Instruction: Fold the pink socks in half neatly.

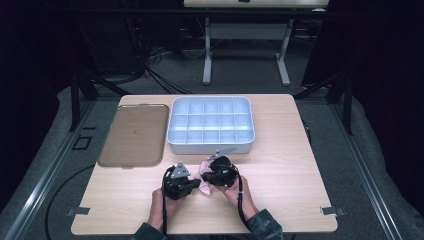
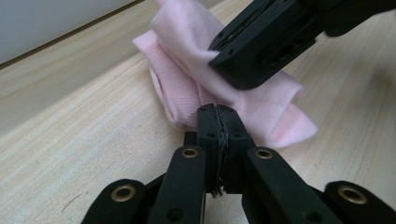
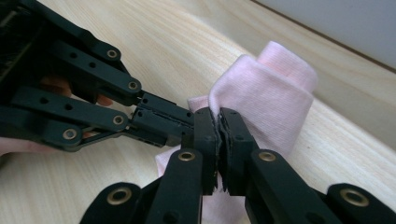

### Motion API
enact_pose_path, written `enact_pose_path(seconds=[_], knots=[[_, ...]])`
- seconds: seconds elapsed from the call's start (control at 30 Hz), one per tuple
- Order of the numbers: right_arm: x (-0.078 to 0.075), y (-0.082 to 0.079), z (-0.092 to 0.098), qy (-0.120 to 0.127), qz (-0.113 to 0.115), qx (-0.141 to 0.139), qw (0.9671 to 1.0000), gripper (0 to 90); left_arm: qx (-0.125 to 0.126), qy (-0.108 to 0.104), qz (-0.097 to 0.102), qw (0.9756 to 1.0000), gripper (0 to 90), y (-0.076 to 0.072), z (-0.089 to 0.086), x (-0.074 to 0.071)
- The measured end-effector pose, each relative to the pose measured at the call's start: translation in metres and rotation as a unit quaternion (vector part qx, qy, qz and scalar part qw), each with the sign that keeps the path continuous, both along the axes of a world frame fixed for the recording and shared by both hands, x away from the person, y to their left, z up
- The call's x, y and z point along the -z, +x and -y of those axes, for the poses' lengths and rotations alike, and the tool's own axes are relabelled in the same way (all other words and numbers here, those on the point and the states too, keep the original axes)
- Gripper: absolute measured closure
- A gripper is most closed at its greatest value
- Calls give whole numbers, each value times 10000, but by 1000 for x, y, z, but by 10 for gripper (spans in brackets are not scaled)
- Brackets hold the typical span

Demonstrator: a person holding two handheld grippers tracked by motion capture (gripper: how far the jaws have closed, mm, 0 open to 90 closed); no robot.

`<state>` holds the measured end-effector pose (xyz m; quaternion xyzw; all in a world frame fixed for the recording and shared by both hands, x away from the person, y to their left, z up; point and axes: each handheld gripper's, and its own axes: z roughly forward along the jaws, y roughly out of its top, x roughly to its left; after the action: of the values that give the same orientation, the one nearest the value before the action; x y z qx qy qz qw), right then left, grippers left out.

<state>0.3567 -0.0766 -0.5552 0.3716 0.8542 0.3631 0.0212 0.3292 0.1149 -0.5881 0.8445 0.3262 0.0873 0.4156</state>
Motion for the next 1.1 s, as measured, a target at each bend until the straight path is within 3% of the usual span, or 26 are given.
enact_pose_path(seconds=[0.23,0.3,0.4,0.7,0.93,1.1], knots=[[5,8,2,93,-166,-88,9998,828,-10,-64,-45,10000,890,1,-2,1],[3,9,5,186,-241,-103,9995,721,-41,-78,-57,9999,896,1,-1,1],[1,11,12,197,-290,-124,9993,656,-41,-83,-70,9999,897,1,-2,1],[-3,9,26,280,-333,10,9991,608,-64,-77,-52,9999,898,1,-1,1],[-11,4,36,416,-166,-65,9990,535,-74,-104,-85,9999,898,2,-1,1],[-18,8,63,881,-17,239,9958,572,-64,-101,-79,9999,898,2,-1,1]])
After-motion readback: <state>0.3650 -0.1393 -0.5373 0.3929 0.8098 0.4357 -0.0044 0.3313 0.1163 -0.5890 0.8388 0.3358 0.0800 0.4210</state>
